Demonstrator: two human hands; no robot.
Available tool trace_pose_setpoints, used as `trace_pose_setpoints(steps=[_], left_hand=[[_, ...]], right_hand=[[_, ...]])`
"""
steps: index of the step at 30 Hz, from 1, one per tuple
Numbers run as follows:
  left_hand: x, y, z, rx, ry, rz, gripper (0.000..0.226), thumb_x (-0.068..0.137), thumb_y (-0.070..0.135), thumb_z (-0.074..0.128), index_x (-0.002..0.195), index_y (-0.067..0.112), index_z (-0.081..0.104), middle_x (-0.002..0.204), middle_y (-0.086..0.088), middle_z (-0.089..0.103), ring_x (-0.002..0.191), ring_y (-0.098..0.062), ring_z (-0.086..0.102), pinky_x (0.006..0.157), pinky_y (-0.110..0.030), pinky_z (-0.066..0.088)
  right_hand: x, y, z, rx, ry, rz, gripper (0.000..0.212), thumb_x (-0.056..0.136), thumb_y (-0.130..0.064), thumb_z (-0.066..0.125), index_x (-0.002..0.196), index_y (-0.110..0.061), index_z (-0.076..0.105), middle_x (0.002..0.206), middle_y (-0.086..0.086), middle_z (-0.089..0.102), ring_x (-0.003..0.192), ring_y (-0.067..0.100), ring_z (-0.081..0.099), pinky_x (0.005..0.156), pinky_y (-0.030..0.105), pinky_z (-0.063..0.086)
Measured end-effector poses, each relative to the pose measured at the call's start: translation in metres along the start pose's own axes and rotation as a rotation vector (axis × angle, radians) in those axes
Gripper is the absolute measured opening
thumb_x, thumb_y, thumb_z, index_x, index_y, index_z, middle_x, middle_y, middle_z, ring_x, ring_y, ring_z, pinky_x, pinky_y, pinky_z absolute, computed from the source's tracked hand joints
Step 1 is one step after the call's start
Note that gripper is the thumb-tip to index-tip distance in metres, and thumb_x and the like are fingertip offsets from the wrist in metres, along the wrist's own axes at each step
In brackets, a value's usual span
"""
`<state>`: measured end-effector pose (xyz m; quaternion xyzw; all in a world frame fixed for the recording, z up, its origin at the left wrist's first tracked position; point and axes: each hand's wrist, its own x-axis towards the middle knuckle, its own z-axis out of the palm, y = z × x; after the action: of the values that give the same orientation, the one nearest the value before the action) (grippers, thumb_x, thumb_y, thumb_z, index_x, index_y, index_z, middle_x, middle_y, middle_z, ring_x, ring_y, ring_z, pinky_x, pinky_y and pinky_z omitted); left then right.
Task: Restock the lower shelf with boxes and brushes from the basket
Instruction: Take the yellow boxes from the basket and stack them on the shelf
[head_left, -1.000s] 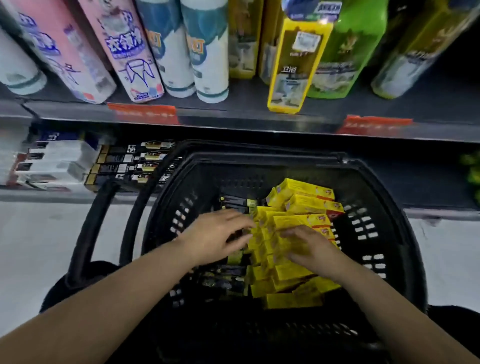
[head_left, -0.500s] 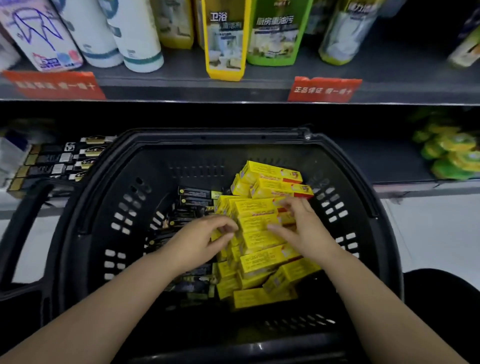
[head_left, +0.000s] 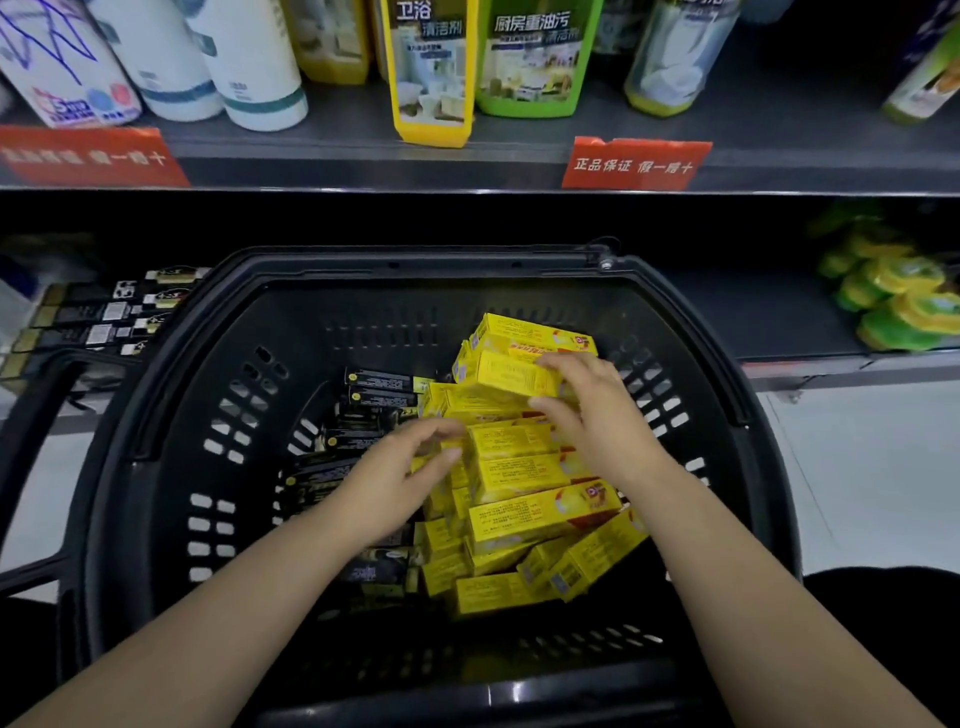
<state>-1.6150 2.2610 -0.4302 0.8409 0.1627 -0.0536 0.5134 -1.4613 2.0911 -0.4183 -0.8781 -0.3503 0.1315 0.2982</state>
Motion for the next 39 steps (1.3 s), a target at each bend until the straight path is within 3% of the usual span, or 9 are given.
trace_pose_setpoints(steps=[4, 10, 13, 17, 23, 27, 30, 36, 39], left_hand=[[0.001, 0.031, 0.004, -0.499, 0.105, -0.121, 0.05, 0.081, 0.045, 0.051, 0.127, 0.026, 0.043, 0.12, 0.018, 0.055, 0.109, 0.008, 0.051, 0.082, -0.003, 0.041], [0.003, 0.063, -0.003, -1.04, 0.237, -0.352, 0.038, 0.091, 0.033, 0.052, 0.122, 0.011, 0.053, 0.106, -0.012, 0.07, 0.09, -0.025, 0.068, 0.079, -0.044, 0.056], [-0.003, 0.061, -0.021, -0.999, 0.131, -0.514, 0.043, 0.085, 0.047, 0.057, 0.111, 0.013, 0.064, 0.093, -0.013, 0.074, 0.073, -0.026, 0.071, 0.06, -0.039, 0.058], [-0.018, 0.052, -0.035, -0.986, 0.075, -0.545, 0.054, 0.062, 0.045, 0.071, 0.105, 0.014, 0.066, 0.088, -0.011, 0.075, 0.07, -0.025, 0.072, 0.051, -0.035, 0.056], [-0.039, 0.029, -0.045, -1.021, 0.166, -0.628, 0.035, 0.084, 0.039, 0.061, 0.094, 0.006, 0.069, 0.072, -0.007, 0.072, 0.057, -0.017, 0.069, 0.049, -0.025, 0.054], [-0.043, 0.023, -0.043, -1.033, 0.198, -0.576, 0.037, 0.09, 0.04, 0.054, 0.109, 0.009, 0.063, 0.087, -0.009, 0.074, 0.073, -0.02, 0.071, 0.061, -0.033, 0.058], [-0.044, 0.024, -0.042, -1.006, 0.206, -0.515, 0.036, 0.092, 0.042, 0.05, 0.117, 0.016, 0.056, 0.102, -0.011, 0.072, 0.082, -0.024, 0.071, 0.061, -0.036, 0.058], [-0.045, 0.027, -0.039, -0.925, 0.221, -0.375, 0.068, 0.063, 0.038, 0.072, 0.123, 0.019, 0.045, 0.104, -0.01, 0.07, 0.087, -0.026, 0.07, 0.068, -0.039, 0.057], [-0.039, 0.03, -0.039, -0.912, 0.23, -0.375, 0.074, 0.056, 0.026, 0.077, 0.123, 0.019, 0.045, 0.102, -0.01, 0.07, 0.081, -0.026, 0.071, 0.06, -0.036, 0.057]], right_hand=[[-0.01, -0.034, -0.004, 0.314, 0.056, 0.006, 0.039, 0.081, -0.038, 0.067, 0.117, -0.028, 0.056, 0.102, -0.029, 0.053, 0.095, -0.004, 0.054, 0.081, 0.012, 0.046], [-0.011, -0.037, -0.015, 0.381, -0.142, -0.037, 0.026, 0.092, -0.028, 0.055, 0.115, -0.024, 0.065, 0.106, -0.022, 0.061, 0.097, -0.013, 0.054, 0.082, 0.001, 0.041], [-0.011, -0.018, -0.014, 0.281, -0.169, 0.023, 0.025, 0.094, -0.02, 0.053, 0.116, -0.026, 0.064, 0.113, -0.019, 0.059, 0.106, -0.012, 0.052, 0.092, 0.012, 0.044], [-0.013, 0.006, 0.006, -0.094, -0.429, 0.109, 0.047, 0.093, -0.032, 0.054, 0.138, -0.028, 0.042, 0.141, -0.001, 0.045, 0.13, 0.019, 0.039, 0.104, 0.029, 0.032], [-0.011, -0.004, 0.005, -0.355, -0.264, -0.055, 0.047, 0.091, -0.044, 0.051, 0.135, -0.03, 0.046, 0.132, -0.002, 0.049, 0.124, 0.022, 0.038, 0.106, 0.034, 0.024], [-0.017, -0.05, -0.006, 0.018, 0.037, -0.057, 0.04, 0.09, -0.043, 0.053, 0.126, -0.027, 0.047, 0.114, -0.007, 0.056, 0.096, 0.01, 0.057, 0.081, 0.027, 0.046], [-0.02, -0.09, 0.0, 0.154, -0.026, 0.101, 0.033, 0.086, -0.053, 0.052, 0.103, -0.029, 0.038, 0.083, -0.019, 0.049, 0.071, -0.004, 0.05, 0.057, 0.015, 0.038], [-0.029, -0.124, 0.033, 0.3, -0.157, 0.094, 0.016, 0.095, -0.039, 0.046, 0.094, -0.024, 0.048, 0.089, -0.01, 0.058, 0.082, 0.011, 0.058, 0.073, 0.032, 0.051], [-0.024, -0.101, 0.011, 0.536, -0.245, 0.162, 0.023, 0.099, -0.018, 0.041, 0.09, -0.028, 0.059, 0.093, -0.011, 0.065, 0.078, 0.006, 0.063, 0.069, 0.02, 0.053]])
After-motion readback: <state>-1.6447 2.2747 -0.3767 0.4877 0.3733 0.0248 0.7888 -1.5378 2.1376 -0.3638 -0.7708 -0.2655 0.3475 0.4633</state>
